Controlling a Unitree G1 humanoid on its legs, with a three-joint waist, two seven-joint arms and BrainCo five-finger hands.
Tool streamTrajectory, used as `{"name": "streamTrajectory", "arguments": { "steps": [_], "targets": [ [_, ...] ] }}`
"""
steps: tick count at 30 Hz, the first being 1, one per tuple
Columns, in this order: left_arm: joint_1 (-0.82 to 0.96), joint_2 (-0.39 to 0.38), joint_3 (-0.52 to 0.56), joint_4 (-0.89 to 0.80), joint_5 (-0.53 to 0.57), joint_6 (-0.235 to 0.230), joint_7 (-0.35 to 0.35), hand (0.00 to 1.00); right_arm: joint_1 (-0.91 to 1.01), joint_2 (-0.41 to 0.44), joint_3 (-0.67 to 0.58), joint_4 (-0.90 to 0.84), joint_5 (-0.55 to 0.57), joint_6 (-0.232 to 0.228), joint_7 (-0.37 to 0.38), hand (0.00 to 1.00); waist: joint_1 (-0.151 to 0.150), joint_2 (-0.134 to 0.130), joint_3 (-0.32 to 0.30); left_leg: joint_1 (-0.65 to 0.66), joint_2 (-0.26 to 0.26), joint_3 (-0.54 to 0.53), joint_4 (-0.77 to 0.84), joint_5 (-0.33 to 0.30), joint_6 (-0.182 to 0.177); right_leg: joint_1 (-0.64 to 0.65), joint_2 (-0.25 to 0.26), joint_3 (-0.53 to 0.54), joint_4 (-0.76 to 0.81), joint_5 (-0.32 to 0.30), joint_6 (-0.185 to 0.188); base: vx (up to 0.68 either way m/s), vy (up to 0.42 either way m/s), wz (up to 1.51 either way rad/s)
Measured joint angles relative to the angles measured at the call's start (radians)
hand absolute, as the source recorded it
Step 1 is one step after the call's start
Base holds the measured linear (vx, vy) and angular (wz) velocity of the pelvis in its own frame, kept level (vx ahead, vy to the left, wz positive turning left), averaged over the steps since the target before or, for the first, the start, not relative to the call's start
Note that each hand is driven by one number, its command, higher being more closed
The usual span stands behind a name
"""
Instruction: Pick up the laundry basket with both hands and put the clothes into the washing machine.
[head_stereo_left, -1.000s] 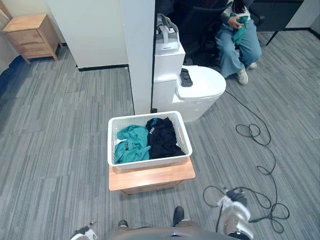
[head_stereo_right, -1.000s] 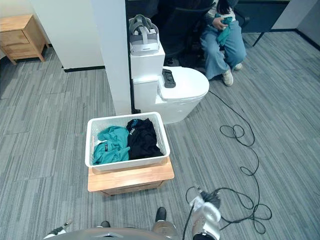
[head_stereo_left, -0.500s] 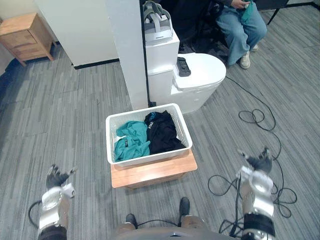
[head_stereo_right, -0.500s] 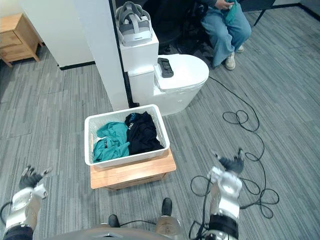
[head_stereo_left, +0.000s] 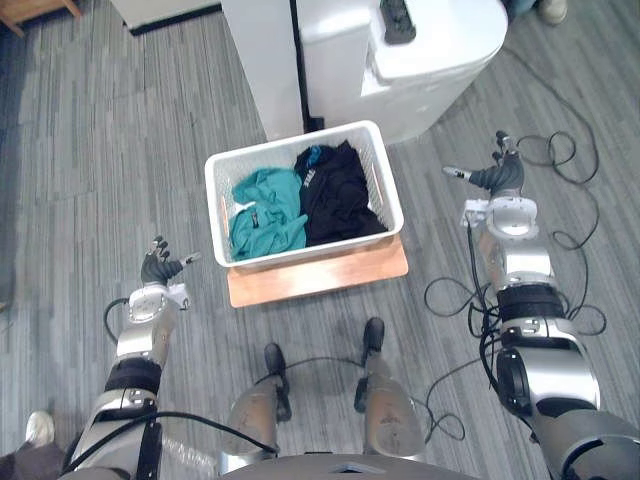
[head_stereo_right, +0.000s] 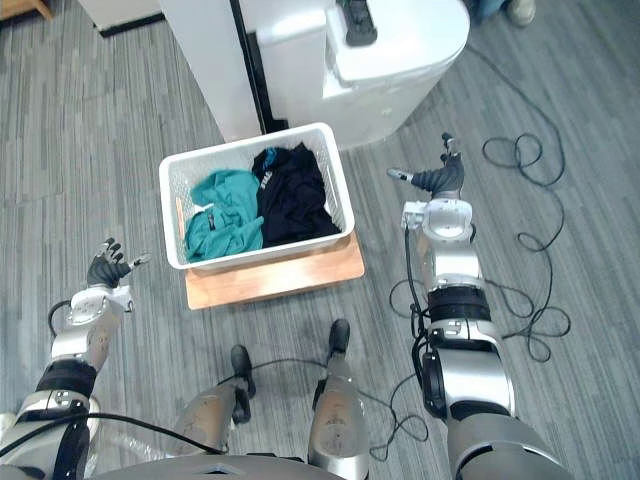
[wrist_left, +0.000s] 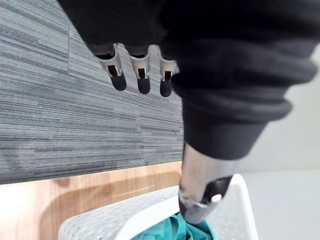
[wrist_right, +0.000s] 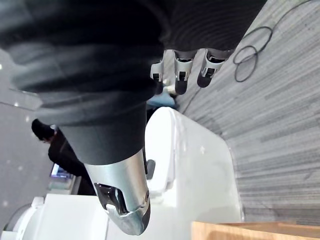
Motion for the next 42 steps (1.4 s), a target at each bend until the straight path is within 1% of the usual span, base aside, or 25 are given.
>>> {"name": "streamTrajectory", "arguments": {
  "steps": [4, 7, 8, 10, 11, 13, 15, 19, 23, 25, 30, 31, 34, 37, 40, 41, 42],
  "targets": [
    [-0.079, 0.000, -0.009, 0.029, -0.006, 0.002, 0.032, 0.00, -0.068, -0.003, 0.044, 0.005, -0.013, 0.005, 0.000, 0.00, -0.003, 0.001, 0.036, -0.030, 0.000, 0.001, 0.001, 0.013, 0.001, -0.037, -0.002, 0.004, 0.015, 0.005, -0.006, -0.03, -0.001, -0.01],
    [-0.135, 0.002, -0.013, 0.033, -0.006, 0.001, 0.044, 0.00, -0.136, -0.004, 0.077, 0.054, -0.017, 0.006, 0.001, 0.00, 0.000, 0.001, 0.038, -0.062, 0.000, 0.003, 0.002, 0.021, 0.000, -0.072, -0.001, 0.009, 0.016, 0.013, -0.012, 0.00, 0.000, -0.02],
    [-0.162, 0.002, -0.023, 0.051, -0.007, 0.001, 0.058, 0.00, -0.158, -0.003, 0.087, 0.076, -0.018, 0.006, 0.001, 0.00, 0.001, 0.002, 0.041, -0.067, 0.000, 0.003, 0.002, 0.022, 0.000, -0.078, -0.001, 0.009, 0.017, 0.015, -0.013, 0.00, 0.000, 0.00],
    [-0.200, 0.002, -0.028, 0.085, -0.010, 0.001, 0.065, 0.00, -0.179, -0.001, 0.106, 0.087, -0.019, 0.009, 0.000, 0.00, 0.000, 0.002, 0.052, -0.068, 0.000, 0.004, 0.001, 0.022, 0.000, -0.080, -0.001, 0.011, 0.017, 0.015, -0.013, 0.00, 0.000, 0.00],
    [-0.224, 0.002, -0.028, 0.101, -0.026, 0.001, 0.076, 0.00, -0.190, 0.007, 0.110, 0.087, -0.019, 0.009, 0.000, 0.00, 0.000, 0.002, 0.053, -0.077, 0.000, 0.006, 0.002, 0.022, 0.000, -0.092, -0.001, 0.014, 0.020, 0.015, -0.014, 0.01, 0.020, -0.04],
    [-0.255, 0.003, -0.029, 0.108, -0.043, 0.001, 0.079, 0.00, -0.210, 0.012, 0.116, 0.093, -0.019, 0.009, 0.000, 0.00, 0.000, 0.002, 0.058, -0.091, -0.001, 0.008, 0.002, 0.024, 0.001, -0.108, -0.001, 0.017, 0.023, 0.016, -0.015, 0.01, 0.009, -0.02],
    [-0.307, 0.004, -0.038, 0.128, -0.051, 0.001, 0.080, 0.00, -0.238, 0.032, 0.118, 0.137, -0.046, 0.017, 0.000, 0.00, 0.002, 0.002, 0.060, -0.109, 0.000, 0.008, 0.002, 0.027, -0.001, -0.127, 0.000, 0.017, 0.023, 0.019, -0.018, 0.02, 0.009, -0.01],
    [-0.348, 0.006, -0.061, 0.138, -0.085, 0.000, 0.101, 0.00, -0.248, 0.050, 0.143, 0.157, -0.056, 0.025, -0.001, 0.00, 0.000, 0.003, 0.062, -0.114, 0.000, 0.009, 0.001, 0.027, -0.001, -0.132, -0.001, 0.019, 0.023, 0.019, -0.018, 0.01, 0.006, 0.00],
    [-0.389, 0.006, -0.067, 0.176, -0.086, 0.000, 0.111, 0.00, -0.266, 0.073, 0.153, 0.166, -0.057, 0.025, -0.001, 0.00, 0.000, 0.003, 0.062, -0.139, -0.001, 0.009, 0.001, 0.030, -0.001, -0.159, -0.001, 0.020, 0.024, 0.022, -0.022, 0.00, 0.001, 0.01],
    [-0.413, 0.006, -0.073, 0.201, -0.087, 0.000, 0.117, 0.00, -0.295, 0.077, 0.153, 0.203, -0.057, 0.026, -0.001, 0.00, 0.001, 0.003, 0.070, -0.158, -0.001, 0.007, 0.001, 0.035, 0.000, -0.176, 0.000, 0.019, 0.024, 0.025, -0.026, 0.00, 0.001, 0.02],
    [-0.461, 0.006, -0.086, 0.264, -0.101, 0.000, 0.121, 0.00, -0.325, 0.095, 0.153, 0.206, -0.058, 0.021, -0.002, 0.00, -0.001, 0.003, 0.079, -0.185, -0.001, 0.006, -0.001, 0.041, 0.000, -0.204, 0.000, 0.019, 0.025, 0.028, -0.028, 0.00, 0.000, 0.00],
    [-0.473, 0.008, -0.087, 0.273, -0.104, 0.000, 0.122, 0.00, -0.329, 0.109, 0.153, 0.233, -0.057, 0.012, -0.003, 0.00, -0.001, 0.003, 0.079, -0.189, -0.001, 0.007, -0.002, 0.041, 0.000, -0.211, 0.001, 0.020, 0.025, 0.028, -0.028, 0.00, 0.000, 0.00],
    [-0.490, 0.023, -0.101, 0.274, -0.104, -0.004, 0.125, 0.00, -0.345, 0.113, 0.153, 0.233, -0.060, -0.002, -0.007, 0.00, 0.001, 0.003, 0.079, -0.209, -0.002, 0.009, -0.002, 0.044, 0.001, -0.232, 0.000, 0.024, 0.027, 0.032, -0.033, 0.00, 0.000, 0.00],
    [-0.517, 0.034, -0.104, 0.298, -0.102, -0.012, 0.141, 0.00, -0.361, 0.122, 0.153, 0.243, -0.097, -0.018, -0.008, 0.00, 0.005, 0.003, 0.079, -0.220, -0.002, 0.016, -0.013, 0.056, -0.001, -0.253, 0.001, 0.032, 0.028, 0.037, -0.032, -0.02, 0.003, -0.05],
    [-0.533, 0.042, -0.105, 0.314, -0.092, -0.013, 0.145, 0.00, -0.370, 0.136, 0.153, 0.280, -0.097, -0.023, -0.008, 0.00, 0.007, 0.002, 0.079, -0.218, -0.004, 0.026, -0.040, 0.075, -0.002, -0.272, 0.002, 0.041, 0.035, 0.038, -0.032, -0.03, -0.004, -0.06],
    [-0.536, 0.050, -0.106, 0.319, -0.085, -0.013, 0.145, 1.00, -0.370, 0.149, 0.150, 0.298, -0.095, -0.023, -0.006, 0.00, 0.004, 0.002, 0.080, -0.216, -0.004, 0.028, -0.056, 0.084, -0.003, -0.277, 0.003, 0.043, 0.035, 0.038, -0.031, -0.04, -0.006, -0.01],
    [-0.547, 0.057, -0.110, 0.338, -0.084, -0.012, 0.146, 1.00, -0.382, 0.164, 0.152, 0.318, -0.096, -0.023, -0.005, 1.00, -0.001, 0.002, 0.080, -0.206, -0.004, 0.029, -0.078, 0.097, -0.006, -0.278, 0.004, 0.043, 0.035, 0.036, -0.028, -0.03, -0.005, 0.01]
  ]
}}
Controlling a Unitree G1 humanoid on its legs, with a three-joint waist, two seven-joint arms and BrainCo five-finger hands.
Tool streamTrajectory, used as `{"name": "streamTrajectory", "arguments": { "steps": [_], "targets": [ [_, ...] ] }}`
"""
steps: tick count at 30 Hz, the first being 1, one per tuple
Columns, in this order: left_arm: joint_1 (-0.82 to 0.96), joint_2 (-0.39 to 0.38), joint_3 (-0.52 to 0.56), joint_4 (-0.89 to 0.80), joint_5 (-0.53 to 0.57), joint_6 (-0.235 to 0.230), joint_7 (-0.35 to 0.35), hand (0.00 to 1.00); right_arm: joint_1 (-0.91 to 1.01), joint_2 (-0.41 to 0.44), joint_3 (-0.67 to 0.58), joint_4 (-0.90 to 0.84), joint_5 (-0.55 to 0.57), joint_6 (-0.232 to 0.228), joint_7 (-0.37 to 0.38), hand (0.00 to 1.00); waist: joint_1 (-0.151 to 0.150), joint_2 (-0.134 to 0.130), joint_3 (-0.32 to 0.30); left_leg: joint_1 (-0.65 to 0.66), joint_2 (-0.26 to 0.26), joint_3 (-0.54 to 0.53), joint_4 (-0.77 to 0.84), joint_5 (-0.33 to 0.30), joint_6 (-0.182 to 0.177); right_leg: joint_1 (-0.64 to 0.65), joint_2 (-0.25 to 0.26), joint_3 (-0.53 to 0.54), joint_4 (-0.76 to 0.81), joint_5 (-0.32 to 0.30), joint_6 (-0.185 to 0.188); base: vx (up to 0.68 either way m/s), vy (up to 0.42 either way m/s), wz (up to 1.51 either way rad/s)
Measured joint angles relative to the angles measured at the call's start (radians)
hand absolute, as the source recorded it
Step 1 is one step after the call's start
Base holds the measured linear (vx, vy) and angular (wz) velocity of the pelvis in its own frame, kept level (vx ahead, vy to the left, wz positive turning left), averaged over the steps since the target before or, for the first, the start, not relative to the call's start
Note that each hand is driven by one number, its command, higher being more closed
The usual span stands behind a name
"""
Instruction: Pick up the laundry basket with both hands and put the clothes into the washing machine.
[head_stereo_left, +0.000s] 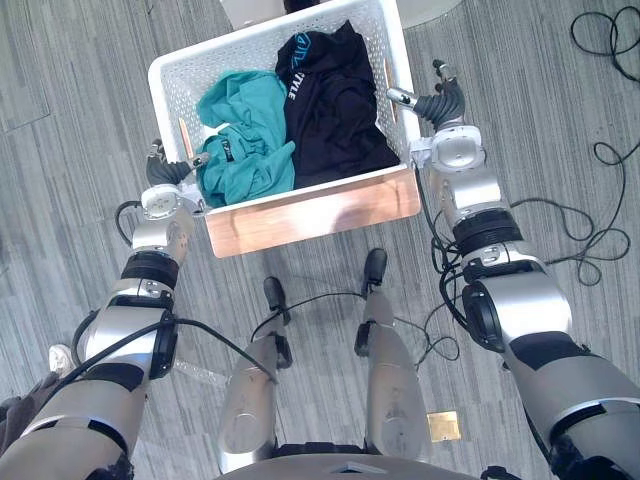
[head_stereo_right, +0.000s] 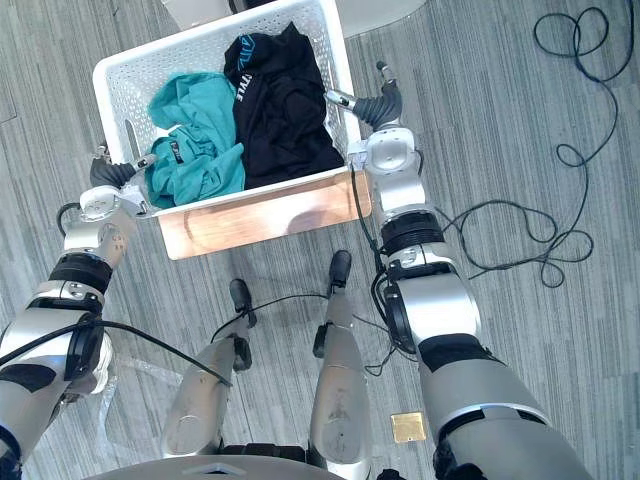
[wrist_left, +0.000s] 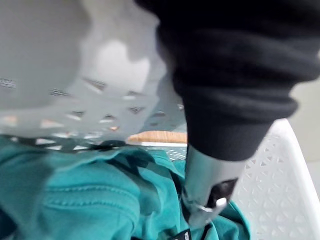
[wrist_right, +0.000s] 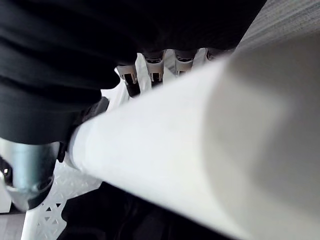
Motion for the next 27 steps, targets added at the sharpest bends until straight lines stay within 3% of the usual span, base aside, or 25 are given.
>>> {"name": "streamTrajectory", "arguments": {
  "steps": [7, 11, 27],
  "targets": [
    [-0.024, 0.020, -0.033, 0.017, 0.032, 0.004, 0.000, 1.00, -0.016, 0.007, 0.002, 0.025, -0.046, -0.017, 0.017, 1.00, 0.001, -0.003, 0.000, 0.025, -0.001, 0.014, -0.077, 0.051, -0.002, -0.019, 0.001, 0.004, 0.016, -0.002, 0.009, 0.00, 0.000, 0.00],
    [-0.027, 0.036, -0.042, 0.032, 0.048, 0.015, 0.000, 1.00, -0.031, 0.009, 0.045, 0.059, -0.154, -0.019, 0.072, 1.00, -0.005, -0.013, -0.002, 0.044, -0.002, 0.026, -0.101, 0.063, -0.003, -0.019, 0.006, 0.012, 0.019, -0.002, 0.010, 0.01, -0.002, -0.07],
    [-0.034, 0.049, -0.114, 0.038, 0.119, 0.063, -0.034, 1.00, -0.044, -0.081, 0.322, 0.107, -0.589, -0.012, 0.162, 1.00, -0.029, -0.053, 0.000, 0.094, 0.001, -0.002, -0.117, 0.070, -0.003, 0.051, 0.010, -0.004, 0.002, 0.000, 0.012, 0.01, 0.007, 0.04]
  ]
}}
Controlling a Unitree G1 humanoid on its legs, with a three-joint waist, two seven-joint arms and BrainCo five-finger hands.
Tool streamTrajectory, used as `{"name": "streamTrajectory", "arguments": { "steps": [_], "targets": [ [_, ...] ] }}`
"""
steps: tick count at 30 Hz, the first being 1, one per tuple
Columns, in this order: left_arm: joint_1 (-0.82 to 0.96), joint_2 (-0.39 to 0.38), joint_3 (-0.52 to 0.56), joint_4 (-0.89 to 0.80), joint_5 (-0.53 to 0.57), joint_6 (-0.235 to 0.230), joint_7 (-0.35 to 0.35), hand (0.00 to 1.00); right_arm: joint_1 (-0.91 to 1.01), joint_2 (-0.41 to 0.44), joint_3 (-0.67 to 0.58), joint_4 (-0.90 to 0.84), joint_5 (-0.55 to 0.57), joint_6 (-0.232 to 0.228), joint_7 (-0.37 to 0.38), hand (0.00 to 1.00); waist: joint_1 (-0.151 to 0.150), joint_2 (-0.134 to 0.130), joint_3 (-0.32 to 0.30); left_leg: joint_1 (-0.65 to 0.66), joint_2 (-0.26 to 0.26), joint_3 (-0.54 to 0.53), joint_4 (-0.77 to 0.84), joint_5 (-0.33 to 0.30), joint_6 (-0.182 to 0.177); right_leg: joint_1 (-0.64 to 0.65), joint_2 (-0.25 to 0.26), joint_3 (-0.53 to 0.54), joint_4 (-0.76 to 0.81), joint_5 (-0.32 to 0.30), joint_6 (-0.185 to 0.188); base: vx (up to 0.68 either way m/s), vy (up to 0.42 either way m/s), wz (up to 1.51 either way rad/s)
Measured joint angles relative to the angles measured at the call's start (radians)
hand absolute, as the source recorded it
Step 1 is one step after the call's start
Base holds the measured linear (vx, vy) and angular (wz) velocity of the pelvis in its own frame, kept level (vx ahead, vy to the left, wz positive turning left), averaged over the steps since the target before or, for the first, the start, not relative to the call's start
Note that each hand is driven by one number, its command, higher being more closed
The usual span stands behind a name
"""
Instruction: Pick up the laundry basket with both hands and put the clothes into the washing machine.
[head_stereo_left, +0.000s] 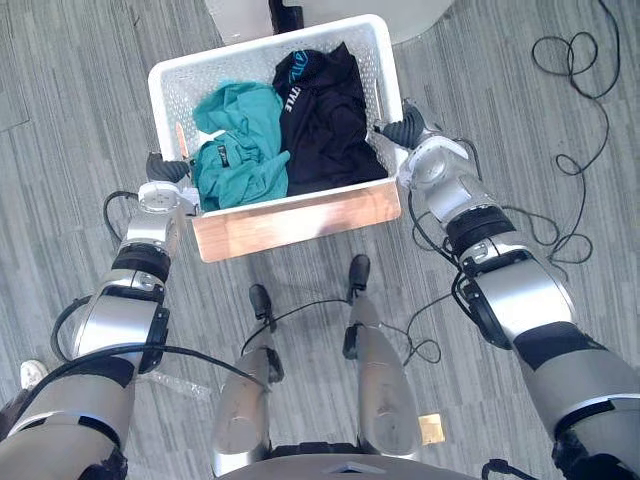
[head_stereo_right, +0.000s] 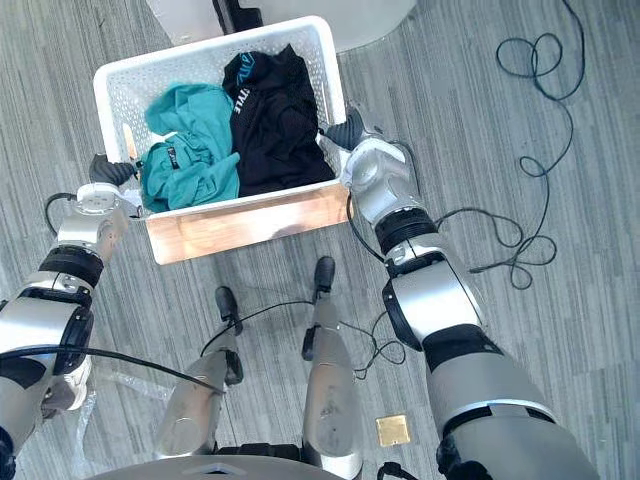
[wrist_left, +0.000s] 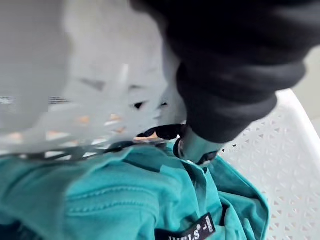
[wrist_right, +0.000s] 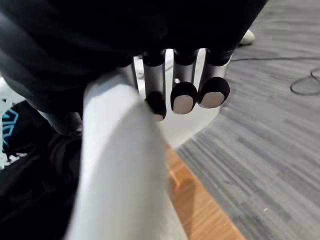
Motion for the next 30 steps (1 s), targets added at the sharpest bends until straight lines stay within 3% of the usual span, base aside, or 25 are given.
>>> {"name": "streamTrajectory", "arguments": {
  "steps": [3, 8, 16, 19, 21, 23, 26, 30],
  "targets": [
    [0.001, -0.001, -0.005, 0.000, 0.005, 0.003, -0.007, 1.00, 0.003, -0.025, 0.050, -0.002, -0.079, -0.002, 0.031, 1.00, -0.006, 0.000, 0.000, 0.002, 0.001, -0.012, 0.003, 0.000, 0.000, 0.013, 0.001, -0.014, -0.006, 0.000, 0.000, 0.01, 0.007, 0.09],
    [0.002, -0.015, -0.018, 0.000, 0.008, 0.006, -0.013, 1.00, 0.024, -0.052, 0.073, -0.005, -0.115, -0.002, 0.043, 1.00, -0.007, -0.005, -0.002, 0.005, 0.004, -0.027, 0.006, 0.001, -0.001, 0.031, 0.002, -0.023, -0.012, 0.000, 0.000, 0.01, 0.008, 0.09],
    [0.041, -0.033, -0.019, -0.008, -0.005, 0.010, -0.015, 1.00, 0.092, -0.049, 0.055, -0.050, -0.082, 0.021, 0.060, 1.00, -0.006, -0.006, -0.001, 0.034, 0.004, -0.026, 0.007, 0.000, -0.001, 0.060, 0.003, -0.022, -0.012, -0.001, -0.001, 0.00, 0.000, 0.00],
    [0.098, -0.048, -0.018, -0.056, -0.037, 0.010, -0.017, 1.00, 0.159, -0.021, -0.034, -0.091, 0.028, 0.048, 0.053, 1.00, -0.006, -0.006, -0.001, 0.049, 0.004, -0.026, 0.009, -0.002, -0.001, 0.076, 0.003, -0.022, -0.013, -0.003, -0.002, 0.00, 0.000, 0.00],
    [0.141, -0.061, -0.018, -0.097, -0.077, 0.011, -0.022, 1.00, 0.216, 0.014, -0.128, -0.153, 0.202, 0.079, 0.015, 1.00, -0.007, -0.006, -0.001, 0.059, 0.004, -0.027, 0.014, -0.003, -0.001, 0.089, 0.003, -0.022, -0.013, -0.004, -0.001, 0.00, 0.000, 0.00],
    [0.192, -0.068, -0.018, -0.155, -0.091, 0.012, -0.023, 1.00, 0.281, 0.030, -0.188, -0.238, 0.278, 0.101, -0.016, 1.00, -0.008, -0.007, -0.001, 0.073, 0.004, -0.028, 0.015, -0.005, -0.002, 0.103, 0.003, -0.023, -0.013, -0.004, -0.001, 0.00, 0.000, 0.00],
    [0.319, -0.080, -0.017, -0.313, -0.133, 0.013, -0.021, 1.00, 0.421, 0.063, -0.280, -0.398, 0.407, 0.106, -0.071, 1.00, -0.015, -0.007, -0.001, 0.097, 0.004, -0.040, 0.021, -0.011, -0.005, 0.137, 0.002, -0.032, -0.016, -0.011, 0.002, 0.02, 0.017, 0.06],
    [0.477, -0.089, -0.016, -0.509, -0.152, 0.006, -0.012, 1.00, 0.594, 0.102, -0.339, -0.595, 0.486, 0.105, -0.108, 1.00, -0.023, -0.007, -0.001, 0.137, 0.007, -0.055, 0.024, -0.022, -0.004, 0.187, 0.002, -0.047, -0.016, -0.027, 0.004, 0.04, 0.032, 0.10]
  ]
}}
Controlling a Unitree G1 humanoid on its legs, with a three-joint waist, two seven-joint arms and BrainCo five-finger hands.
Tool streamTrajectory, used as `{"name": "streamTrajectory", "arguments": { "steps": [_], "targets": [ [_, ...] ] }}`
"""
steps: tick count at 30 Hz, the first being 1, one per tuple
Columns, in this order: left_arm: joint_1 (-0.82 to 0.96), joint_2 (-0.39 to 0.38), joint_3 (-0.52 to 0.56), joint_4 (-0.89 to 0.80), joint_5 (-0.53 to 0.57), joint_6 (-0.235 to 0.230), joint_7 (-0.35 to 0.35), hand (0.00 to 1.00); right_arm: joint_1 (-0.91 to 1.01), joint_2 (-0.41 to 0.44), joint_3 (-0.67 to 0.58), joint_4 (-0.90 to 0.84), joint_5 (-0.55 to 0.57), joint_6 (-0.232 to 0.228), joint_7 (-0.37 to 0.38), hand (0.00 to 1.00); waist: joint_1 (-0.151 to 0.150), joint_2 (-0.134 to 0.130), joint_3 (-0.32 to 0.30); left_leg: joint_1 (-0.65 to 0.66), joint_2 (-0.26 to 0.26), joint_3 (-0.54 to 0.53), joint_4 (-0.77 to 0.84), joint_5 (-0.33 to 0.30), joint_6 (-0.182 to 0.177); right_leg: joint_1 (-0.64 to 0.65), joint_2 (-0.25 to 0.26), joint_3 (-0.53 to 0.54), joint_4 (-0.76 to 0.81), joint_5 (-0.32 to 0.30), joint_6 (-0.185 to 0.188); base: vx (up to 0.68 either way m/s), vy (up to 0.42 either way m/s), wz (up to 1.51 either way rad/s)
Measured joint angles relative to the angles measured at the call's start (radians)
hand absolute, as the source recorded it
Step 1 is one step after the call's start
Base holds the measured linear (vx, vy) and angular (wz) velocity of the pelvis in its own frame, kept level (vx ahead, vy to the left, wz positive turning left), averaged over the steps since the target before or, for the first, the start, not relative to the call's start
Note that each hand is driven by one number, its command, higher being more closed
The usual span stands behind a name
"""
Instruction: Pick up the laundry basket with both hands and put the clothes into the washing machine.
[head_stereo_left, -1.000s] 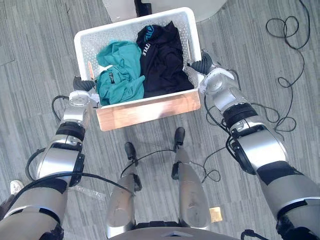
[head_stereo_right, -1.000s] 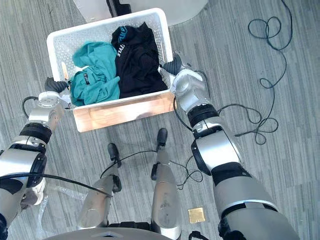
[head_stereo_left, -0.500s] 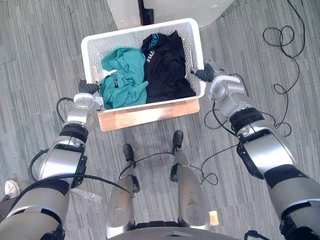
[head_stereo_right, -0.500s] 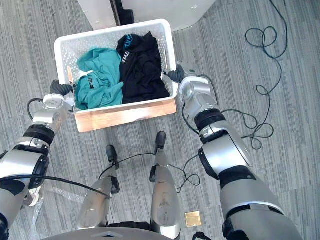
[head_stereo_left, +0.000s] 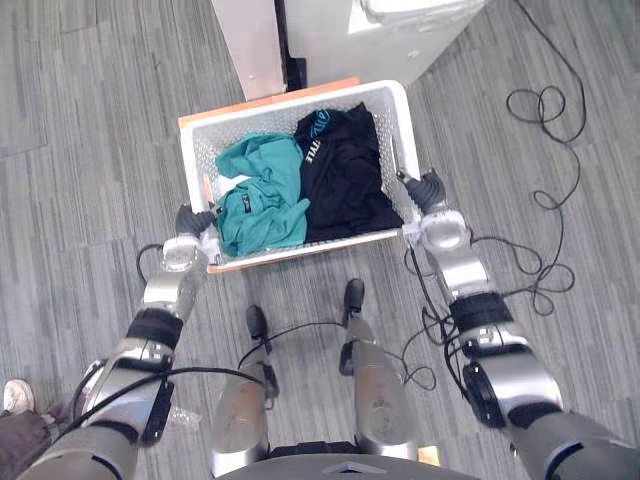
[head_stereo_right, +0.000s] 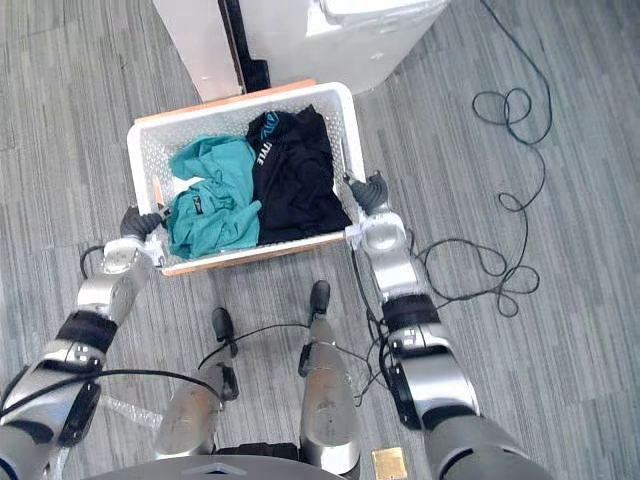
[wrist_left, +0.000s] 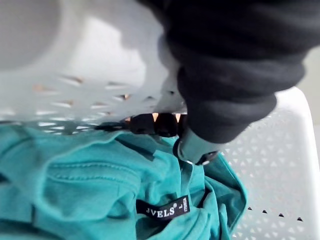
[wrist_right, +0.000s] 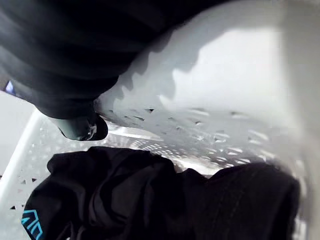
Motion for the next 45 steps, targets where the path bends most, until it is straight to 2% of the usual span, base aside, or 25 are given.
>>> {"name": "streamTrajectory", "arguments": {
  "steps": [2, 6, 12, 14, 20, 24, 26, 28, 30, 32, 33, 34, 35, 36, 37, 38, 39, 40, 42, 43, 44, 45],
  "targets": [
    [0.112, -0.008, 0.010, -0.096, 0.000, -0.009, 0.000, 1.00, 0.086, 0.019, -0.004, -0.093, 0.034, -0.005, -0.010, 1.00, -0.002, -0.001, -0.007, 0.027, 0.000, 0.002, 0.002, -0.009, 0.000, 0.025, 0.001, 0.004, 0.000, -0.009, 0.008, 0.05, 0.025, -0.07],
    [0.279, -0.049, 0.018, -0.150, -0.009, -0.016, -0.008, 1.00, 0.219, 0.044, -0.006, -0.164, 0.079, -0.012, 0.015, 1.00, -0.003, -0.003, -0.051, 0.067, 0.001, 0.006, 0.003, -0.028, 0.000, 0.061, 0.004, 0.010, 0.000, -0.021, 0.012, 0.07, 0.025, -0.06],
    [0.527, -0.109, 0.031, -0.206, 0.013, -0.014, -0.083, 1.00, 0.456, 0.061, -0.040, -0.275, 0.083, -0.023, 0.105, 1.00, 0.003, -0.004, -0.186, 0.127, 0.002, 0.014, 0.020, -0.076, -0.001, 0.132, 0.005, 0.016, -0.018, -0.037, 0.020, 0.10, 0.035, -0.04],
    [0.556, -0.122, 0.040, -0.206, 0.014, -0.014, -0.108, 1.00, 0.474, 0.065, -0.041, -0.276, 0.069, -0.029, 0.122, 1.00, 0.003, -0.006, -0.207, 0.152, 0.003, 0.020, 0.030, -0.090, 0.000, 0.162, 0.006, 0.021, -0.029, -0.037, 0.020, 0.08, 0.015, -0.13],
    [0.626, -0.174, 0.060, -0.206, 0.032, -0.014, -0.122, 1.00, 0.538, 0.082, -0.061, -0.276, 0.062, -0.045, 0.149, 1.00, 0.006, -0.004, -0.275, 0.194, 0.018, 0.034, 0.035, -0.112, -0.006, 0.207, 0.020, 0.032, -0.038, -0.047, 0.022, 0.03, -0.011, -0.08],
    [0.671, -0.205, 0.070, -0.203, 0.032, -0.013, -0.134, 1.00, 0.572, 0.082, -0.069, -0.276, 0.044, -0.047, 0.173, 1.00, 0.008, -0.002, -0.280, 0.202, 0.036, 0.033, 0.072, -0.136, -0.013, 0.235, 0.033, 0.030, -0.038, -0.058, 0.015, 0.00, 0.000, 0.00],
    [0.714, -0.228, 0.090, -0.203, 0.032, -0.013, -0.139, 1.00, 0.601, 0.084, -0.067, -0.276, 0.044, -0.049, 0.187, 1.00, 0.012, 0.008, -0.282, 0.165, 0.066, 0.028, 0.192, -0.196, -0.012, 0.257, 0.052, 0.024, -0.038, -0.077, 0.008, 0.00, 0.000, 0.00],
    [0.744, -0.248, 0.097, -0.203, 0.032, -0.012, -0.141, 1.00, 0.624, 0.083, -0.065, -0.275, 0.043, -0.050, 0.189, 1.00, 0.020, 0.020, -0.282, 0.127, 0.087, 0.007, 0.291, -0.226, 0.003, 0.270, 0.065, 0.012, -0.030, -0.085, -0.001, -0.01, -0.033, 0.17],
    [0.757, -0.267, 0.096, -0.203, 0.032, -0.004, -0.142, 1.00, 0.637, 0.077, -0.070, -0.274, 0.035, -0.050, 0.190, 1.00, 0.020, 0.042, -0.281, 0.077, 0.097, -0.036, 0.373, -0.218, 0.003, 0.261, 0.067, -0.023, 0.011, -0.104, -0.009, -0.06, -0.055, 0.48],
    [0.758, -0.271, 0.099, -0.204, 0.032, -0.003, -0.146, 1.00, 0.635, 0.085, -0.076, -0.273, 0.035, -0.051, 0.190, 1.00, 0.031, 0.066, -0.275, 0.019, 0.122, -0.035, 0.448, -0.190, 0.016, 0.228, 0.076, -0.044, 0.084, -0.153, -0.029, -0.15, -0.086, 0.47],
    [0.759, -0.252, 0.115, -0.203, 0.031, -0.003, -0.154, 1.00, 0.635, 0.106, -0.073, -0.268, 0.035, -0.053, 0.190, 1.00, 0.030, 0.058, -0.278, 0.039, 0.106, -0.038, 0.397, -0.162, 0.003, 0.211, 0.060, -0.037, 0.084, -0.162, -0.051, -0.17, -0.065, 0.36],
    [0.759, -0.249, 0.122, -0.204, 0.031, -0.001, -0.158, 1.00, 0.634, 0.113, -0.076, -0.263, 0.035, -0.057, 0.191, 1.00, 0.032, 0.054, -0.276, 0.035, 0.100, -0.035, 0.457, -0.193, 0.004, 0.209, 0.054, -0.043, 0.088, -0.159, -0.057, -0.18, -0.054, 0.11],
    [0.784, -0.271, 0.133, -0.204, 0.031, -0.001, -0.159, 1.00, 0.634, 0.121, -0.074, -0.260, 0.034, -0.057, 0.193, 1.00, 0.043, 0.063, -0.275, 0.044, 0.097, -0.025, 0.655, -0.283, 0.010, 0.217, 0.059, -0.035, 0.086, -0.142, -0.078, -0.14, 0.001, -0.25],
    [0.809, -0.279, 0.134, -0.204, 0.030, -0.001, -0.162, 1.00, 0.655, 0.119, -0.071, -0.263, 0.034, -0.060, 0.194, 1.00, 0.045, 0.084, -0.288, 0.099, 0.069, -0.030, 0.725, -0.318, -0.012, 0.226, 0.069, -0.024, 0.073, -0.131, -0.085, -0.13, -0.005, -0.31],
    [0.815, -0.281, 0.131, -0.205, 0.030, -0.001, -0.168, 1.00, 0.663, 0.118, -0.073, -0.263, 0.033, -0.060, 0.194, 1.00, 0.040, 0.092, -0.294, 0.130, 0.052, -0.041, 0.728, -0.334, -0.027, 0.225, 0.074, -0.024, 0.073, -0.129, -0.086, -0.10, 0.046, -0.05],
    [0.818, -0.283, 0.131, -0.207, 0.030, -0.001, -0.176, 1.00, 0.673, 0.121, -0.079, -0.263, 0.031, -0.061, 0.193, 1.00, 0.024, 0.103, -0.303, 0.182, 0.018, -0.075, 0.671, -0.364, -0.029, 0.209, 0.082, -0.024, 0.076, -0.126, -0.085, -0.15, 0.077, 0.02],
    [0.815, -0.281, 0.137, -0.208, 0.030, -0.001, -0.177, 1.00, 0.670, 0.127, -0.079, -0.267, 0.027, -0.062, 0.192, 1.00, 0.017, 0.102, -0.311, 0.217, -0.004, -0.114, 0.556, -0.405, -0.007, 0.171, 0.087, -0.018, 0.090, -0.114, -0.080, -0.17, 0.079, -0.04],
    [0.814, -0.280, 0.139, -0.209, 0.030, -0.001, -0.177, 1.00, 0.666, 0.127, -0.079, -0.267, 0.027, -0.065, 0.192, 1.00, 0.015, 0.103, -0.313, 0.228, -0.014, -0.137, 0.505, -0.424, 0.004, 0.150, 0.089, -0.014, 0.095, -0.105, -0.072, -0.24, 0.076, -0.26],
    [0.799, -0.282, 0.140, -0.218, 0.030, -0.001, -0.177, 1.00, 0.651, 0.130, -0.090, -0.265, 0.025, -0.065, 0.192, 1.00, 0.015, 0.085, -0.301, 0.265, -0.037, -0.164, 0.345, -0.481, 0.054, 0.079, 0.092, 0.016, 0.111, -0.071, -0.025, -0.32, 0.065, -0.40],
    [0.794, -0.278, 0.144, -0.217, 0.031, 0.002, -0.176, 1.00, 0.650, 0.144, -0.097, -0.261, 0.024, -0.063, 0.192, 1.00, 0.023, 0.058, -0.284, 0.272, -0.057, -0.156, 0.345, -0.474, 0.063, 0.080, 0.083, 0.039, 0.108, -0.059, -0.013, -0.36, 0.048, -0.49],
    [0.806, -0.268, 0.142, -0.222, 0.032, 0.006, -0.176, 1.00, 0.665, 0.159, -0.102, -0.264, 0.022, -0.063, 0.192, 1.00, 0.017, 0.026, -0.279, 0.274, -0.079, -0.146, 0.350, -0.468, 0.079, 0.086, 0.079, 0.080, 0.088, -0.036, 0.009, -0.29, 0.043, -0.46],
    [0.812, -0.264, 0.142, -0.224, 0.033, 0.008, -0.177, 1.00, 0.676, 0.164, -0.102, -0.264, 0.021, -0.063, 0.192, 1.00, 0.017, 0.010, -0.284, 0.275, -0.090, -0.133, 0.351, -0.466, 0.082, 0.085, 0.074, 0.096, 0.081, -0.025, 0.010, -0.38, 0.079, -0.54]
  ]
}}
